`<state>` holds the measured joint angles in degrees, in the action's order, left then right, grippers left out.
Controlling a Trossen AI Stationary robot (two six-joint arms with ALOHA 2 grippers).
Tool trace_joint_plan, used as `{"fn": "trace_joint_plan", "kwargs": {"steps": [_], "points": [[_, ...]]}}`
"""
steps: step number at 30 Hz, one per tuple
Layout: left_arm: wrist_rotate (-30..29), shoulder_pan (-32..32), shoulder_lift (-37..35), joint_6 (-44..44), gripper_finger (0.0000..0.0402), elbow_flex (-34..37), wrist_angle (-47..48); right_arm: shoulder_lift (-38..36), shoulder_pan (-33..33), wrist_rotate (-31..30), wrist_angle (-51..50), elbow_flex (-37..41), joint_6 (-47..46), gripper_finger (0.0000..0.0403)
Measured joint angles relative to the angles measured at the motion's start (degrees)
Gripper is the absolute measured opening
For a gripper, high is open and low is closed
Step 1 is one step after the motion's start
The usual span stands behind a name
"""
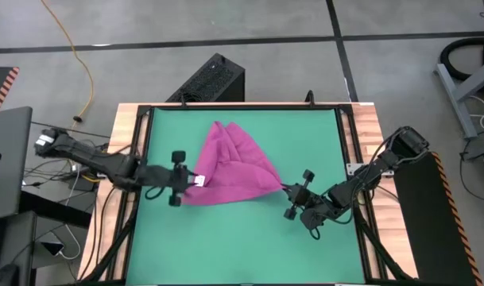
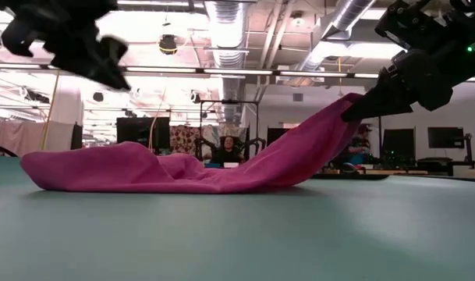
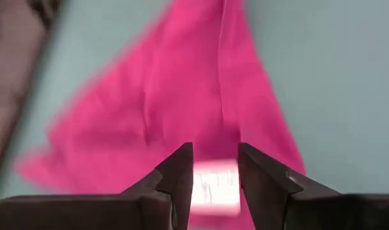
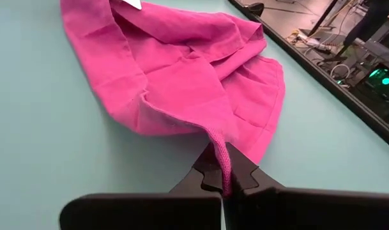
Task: Roll towel into tight, uniform cylinder
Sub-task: Roll the pink towel
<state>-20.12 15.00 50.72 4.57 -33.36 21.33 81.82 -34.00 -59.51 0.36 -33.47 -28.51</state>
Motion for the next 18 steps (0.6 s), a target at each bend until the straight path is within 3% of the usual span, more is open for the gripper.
{"fn": "trace_joint_plan", "kwargs": {"steps": [5,13,18], "points": [[8.3,-5.5,-2.7,-12.4,0.0126,0.8,7.2,0.0,0.0,1.1,0.0,0.0,0.0,0.0008],[9.5,-5.8,-8.5,-34.4,0.0130,8.5,6.2,0.0,0.0,1.2,0.0,0.0,0.0,0.0008],[11.3,-5.8,-8.8,-45.5,0.0130,12.4,0.2,0.0,0.0,1.2,0.0,0.0,-0.4,0.0008]]}}
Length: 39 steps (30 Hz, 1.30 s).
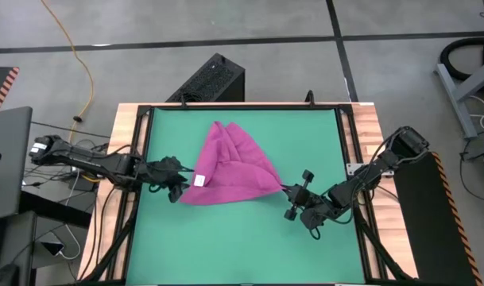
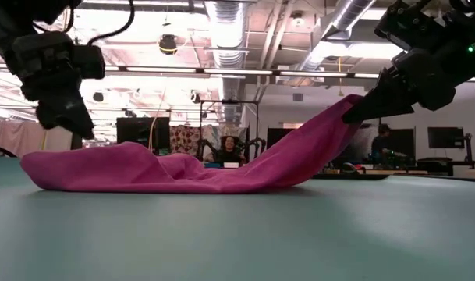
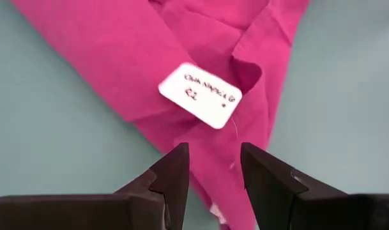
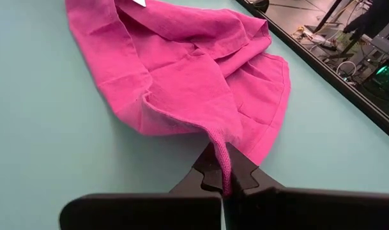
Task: Roll towel into tight, uniform cylinder
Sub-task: Roll the pink towel
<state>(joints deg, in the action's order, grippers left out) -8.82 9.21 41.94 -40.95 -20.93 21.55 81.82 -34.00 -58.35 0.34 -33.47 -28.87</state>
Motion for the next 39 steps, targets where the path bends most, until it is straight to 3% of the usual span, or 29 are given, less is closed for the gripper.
{"fn": "trace_joint_plan", "kwargs": {"steps": [9,23,39], "points": [[1.1,0.0,0.1,-6.1,0.0130,5.5,-3.3,0.0,0.0,0.0,0.0,0.0,-0.1,0.0008],[3.8,0.0,0.1,-13.2,0.0130,12.6,-16.2,0.0,0.0,0.0,0.0,0.0,-0.2,0.0008],[15.7,0.0,-0.4,-19.0,0.0130,12.5,-24.4,0.0,0.0,0.0,0.0,0.0,0.0,0.0008]]}}
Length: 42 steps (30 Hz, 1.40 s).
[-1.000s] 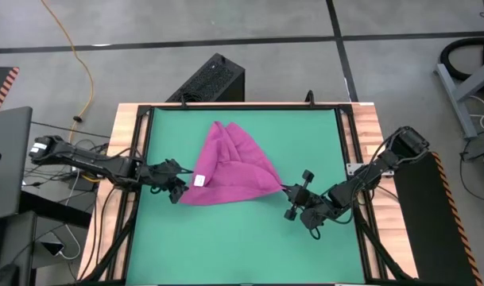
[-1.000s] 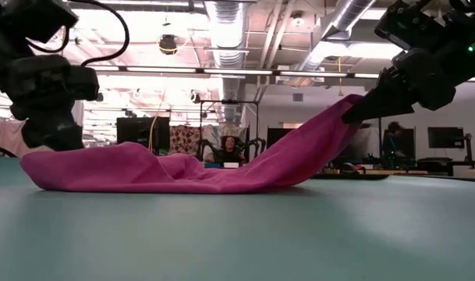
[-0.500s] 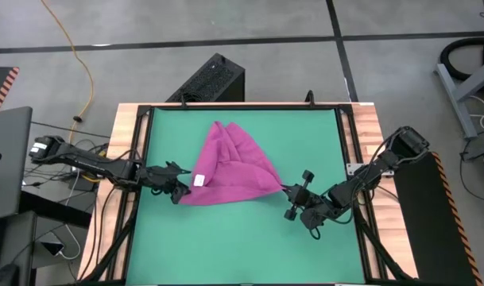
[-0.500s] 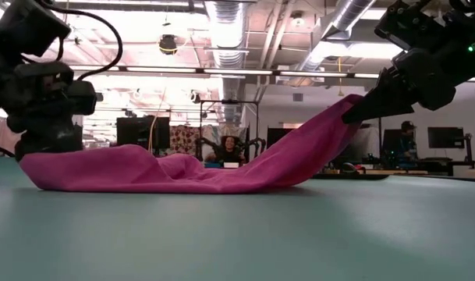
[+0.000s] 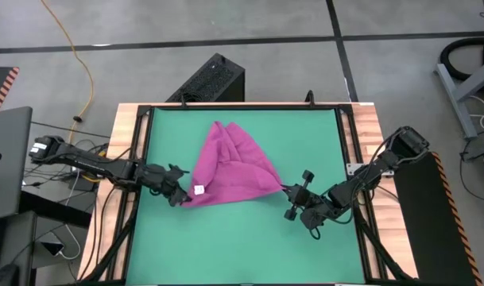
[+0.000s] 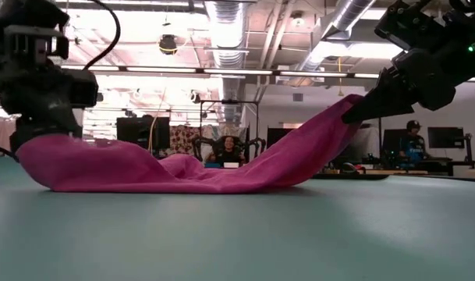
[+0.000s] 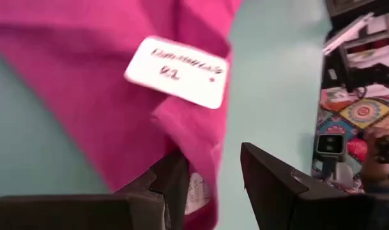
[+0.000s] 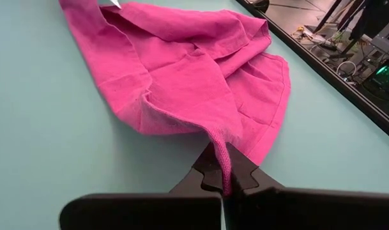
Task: Roll towel into tight, uniform cylinder
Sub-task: Roll the pink towel
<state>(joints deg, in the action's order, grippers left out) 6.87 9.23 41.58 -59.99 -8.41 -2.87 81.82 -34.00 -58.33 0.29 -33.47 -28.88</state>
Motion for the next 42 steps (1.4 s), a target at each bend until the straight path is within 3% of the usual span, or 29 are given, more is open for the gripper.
{"fn": "trace_joint_plan", "kwargs": {"steps": [13,16,21,27,31,35,38,42], "points": [[-4.2,0.1,0.1,6.2,0.0125,-0.2,-0.4,0.0,0.0,0.0,-0.3,0.0,0.0,0.0008],[-7.1,0.1,0.6,7.3,0.0098,-0.2,0.8,0.0,0.0,0.0,-0.3,0.0,0.0,0.0008],[-10.1,0.1,2.7,10.5,0.0012,-0.2,2.2,0.0,0.0,0.0,0.1,0.0,-0.1,0.0008],[-12.0,0.1,2.0,11.4,0.0000,-0.7,-2.4,0.0,0.3,-3.0,3.7,0.0,-0.3,0.0008],[-14.1,0.2,-0.5,17.0,0.0000,-5.8,1.2,-0.1,1.9,-9.7,6.6,0.0,-0.4,0.0008],[-21.3,0.2,-2.6,26.6,0.0000,-14.6,12.2,-0.4,4.7,-17.8,9.9,0.0,1.6,0.0008],[-29.2,0.2,-3.2,34.3,0.0000,-22.4,20.2,-1.3,7.5,-22.6,17.5,0.0,11.0,0.0008],[-38.2,0.2,-2.9,45.6,0.0000,-31.4,24.4,-3.4,12.3,-21.9,31.1,-1.7,31.5,0.0008]]}}
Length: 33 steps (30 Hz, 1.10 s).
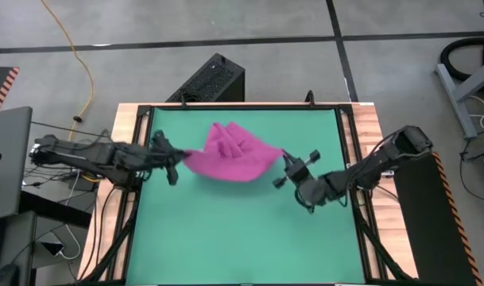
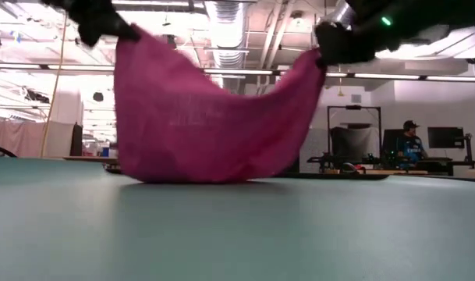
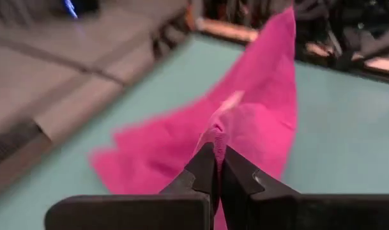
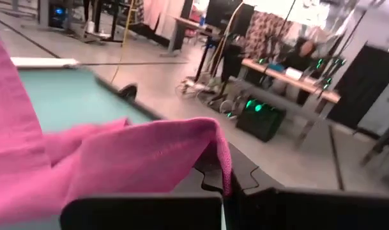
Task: Roll towel into tight, uniform cylinder
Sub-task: Roll the pink towel
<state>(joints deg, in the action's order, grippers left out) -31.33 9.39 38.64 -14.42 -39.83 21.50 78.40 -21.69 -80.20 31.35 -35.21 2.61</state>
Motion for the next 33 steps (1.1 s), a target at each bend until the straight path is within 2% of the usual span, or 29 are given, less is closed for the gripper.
{"fn": "trace_joint_plan", "kwargs": {"steps": [3,6,12,16,18,24,28,33], "points": [[-5.2,0.0,0.2,8.2,0.0000,-5.1,0.6,-1.4,3.2,4.3,8.9,-3.5,16.5,0.0008],[-9.6,0.0,0.4,15.2,0.0000,-9.4,1.4,-2.6,5.6,9.6,13.3,-8.1,30.3,0.0008],[-18.7,0.0,0.3,26.5,0.0000,-15.6,1.3,-4.4,8.9,11.4,12.4,-17.5,44.9,0.0008],[-20.5,-1.2,0.4,32.4,0.0000,-16.6,-1.2,-4.4,12.0,12.2,12.3,-20.7,47.3,0.0008],[-20.6,-2.7,0.7,36.1,0.0000,-16.6,-2.8,-4.4,14.0,15.1,12.3,-21.1,47.4,0.0008],[-24.3,-10.0,1.7,49.8,0.0000,-16.6,-7.2,-4.4,22.9,18.7,12.5,-21.8,48.9,0.0008],[-20.7,-16.6,2.0,56.9,0.0000,-16.6,-12.5,-4.4,29.3,20.4,12.3,-21.8,49.4,0.0008],[-11.1,-25.9,3.8,62.2,0.0000,-16.6,-18.8,-4.4,35.6,28.1,13.3,-21.8,46.8,0.0008]]}}
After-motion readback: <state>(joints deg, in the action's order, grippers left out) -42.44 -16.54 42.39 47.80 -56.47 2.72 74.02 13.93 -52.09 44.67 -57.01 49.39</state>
